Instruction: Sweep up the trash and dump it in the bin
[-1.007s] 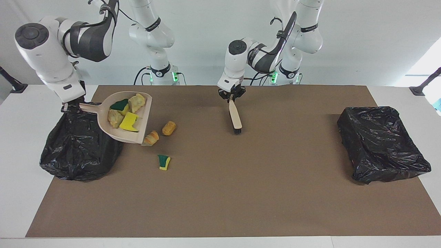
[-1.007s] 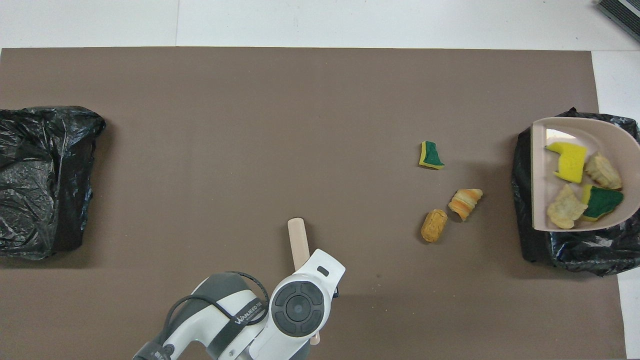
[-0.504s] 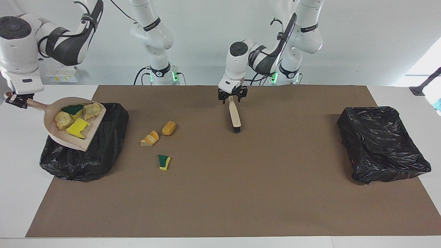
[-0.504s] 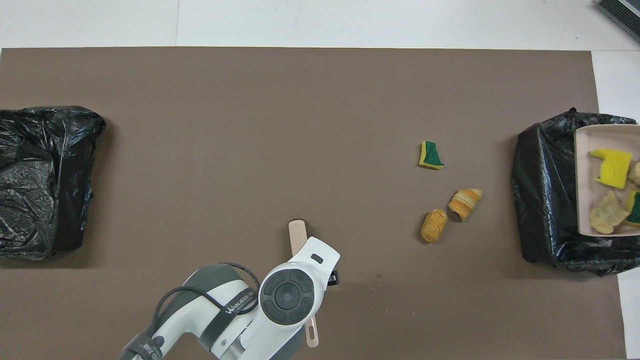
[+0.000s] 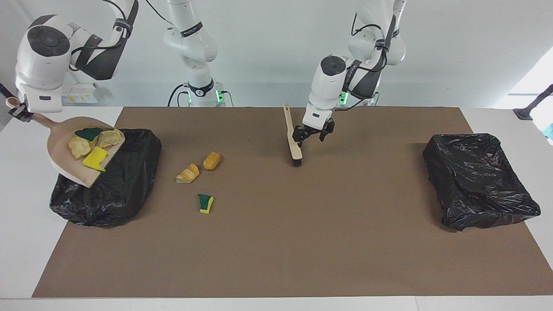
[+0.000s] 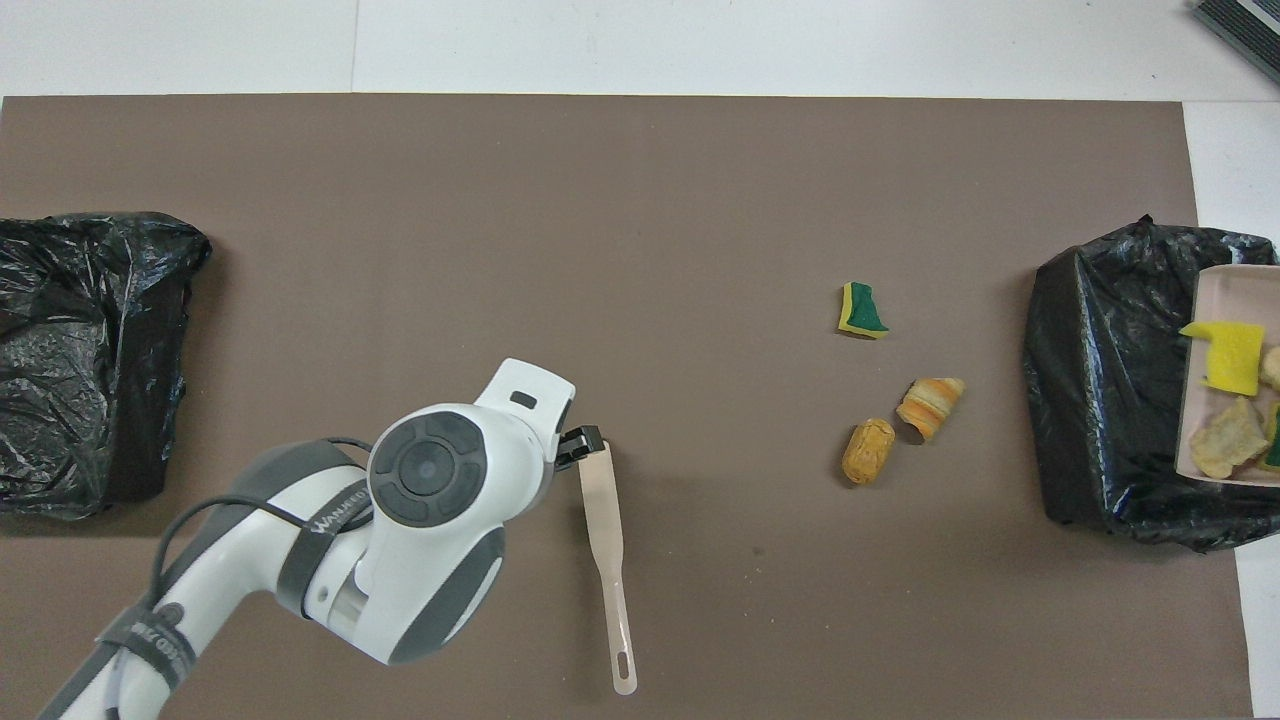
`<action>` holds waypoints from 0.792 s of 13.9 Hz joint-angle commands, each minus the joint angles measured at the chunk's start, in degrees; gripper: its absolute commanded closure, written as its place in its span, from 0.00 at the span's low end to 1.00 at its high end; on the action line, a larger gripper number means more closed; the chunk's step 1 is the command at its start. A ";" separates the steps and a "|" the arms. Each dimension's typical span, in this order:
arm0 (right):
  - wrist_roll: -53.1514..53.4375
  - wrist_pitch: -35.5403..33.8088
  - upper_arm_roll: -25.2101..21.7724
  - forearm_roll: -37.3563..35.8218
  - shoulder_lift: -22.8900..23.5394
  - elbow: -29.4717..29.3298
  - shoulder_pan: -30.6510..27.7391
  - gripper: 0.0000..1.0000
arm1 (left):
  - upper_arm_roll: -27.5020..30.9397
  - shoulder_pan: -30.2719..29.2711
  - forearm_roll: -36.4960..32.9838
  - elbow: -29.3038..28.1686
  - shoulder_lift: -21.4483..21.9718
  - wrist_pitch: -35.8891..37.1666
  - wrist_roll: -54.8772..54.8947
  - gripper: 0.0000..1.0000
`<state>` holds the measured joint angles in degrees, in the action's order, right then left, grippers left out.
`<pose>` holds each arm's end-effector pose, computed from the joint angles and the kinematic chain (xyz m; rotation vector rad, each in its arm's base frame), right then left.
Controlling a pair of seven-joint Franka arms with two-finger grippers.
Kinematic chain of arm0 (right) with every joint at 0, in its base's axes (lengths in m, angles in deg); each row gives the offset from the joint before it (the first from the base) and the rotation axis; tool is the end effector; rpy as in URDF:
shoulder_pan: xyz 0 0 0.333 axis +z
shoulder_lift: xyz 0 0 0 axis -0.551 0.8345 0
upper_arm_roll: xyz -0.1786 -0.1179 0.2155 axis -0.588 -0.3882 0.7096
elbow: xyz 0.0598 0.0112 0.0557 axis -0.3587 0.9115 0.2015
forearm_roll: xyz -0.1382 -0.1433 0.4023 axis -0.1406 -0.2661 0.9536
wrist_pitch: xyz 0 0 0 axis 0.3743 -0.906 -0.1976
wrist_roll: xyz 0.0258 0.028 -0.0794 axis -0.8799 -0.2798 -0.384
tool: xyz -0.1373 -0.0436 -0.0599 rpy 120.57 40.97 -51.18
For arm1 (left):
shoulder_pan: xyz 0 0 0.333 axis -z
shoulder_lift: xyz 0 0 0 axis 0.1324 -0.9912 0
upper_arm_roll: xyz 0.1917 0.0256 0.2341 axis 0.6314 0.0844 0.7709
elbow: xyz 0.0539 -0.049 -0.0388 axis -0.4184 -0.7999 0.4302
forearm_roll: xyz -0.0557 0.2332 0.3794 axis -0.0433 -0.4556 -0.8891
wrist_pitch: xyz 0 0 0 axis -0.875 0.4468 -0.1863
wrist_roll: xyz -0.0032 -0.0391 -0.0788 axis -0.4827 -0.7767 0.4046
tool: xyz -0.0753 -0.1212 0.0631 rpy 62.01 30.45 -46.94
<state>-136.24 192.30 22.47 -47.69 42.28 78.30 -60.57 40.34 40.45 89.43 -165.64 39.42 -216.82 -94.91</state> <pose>0.5568 -0.3034 0.4842 1.9850 1.4949 -0.6981 0.4812 -0.3419 0.3038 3.0318 0.4643 0.0110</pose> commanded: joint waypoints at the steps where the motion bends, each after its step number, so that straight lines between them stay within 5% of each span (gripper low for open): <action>1: 2.40 -0.62 0.38 -3.28 -1.88 1.80 -0.02 1.00 | -0.67 -5.92 -0.98 0.67 3.38 5.06 6.69 0.00; 4: 0.91 -1.93 0.47 -5.57 -1.17 0.31 0.07 1.00 | -0.58 -12.52 -0.98 0.58 6.38 11.92 17.67 0.00; 11: -2.42 -6.07 0.74 -8.74 0.50 -3.65 2.44 1.00 | -0.58 -25.79 -1.07 0.49 6.83 12.81 34.55 0.00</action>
<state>-136.31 187.45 22.82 -54.81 41.89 76.38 -57.85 40.48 18.53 89.06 -164.71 45.55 -204.91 -64.99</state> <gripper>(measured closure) 0.683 0.000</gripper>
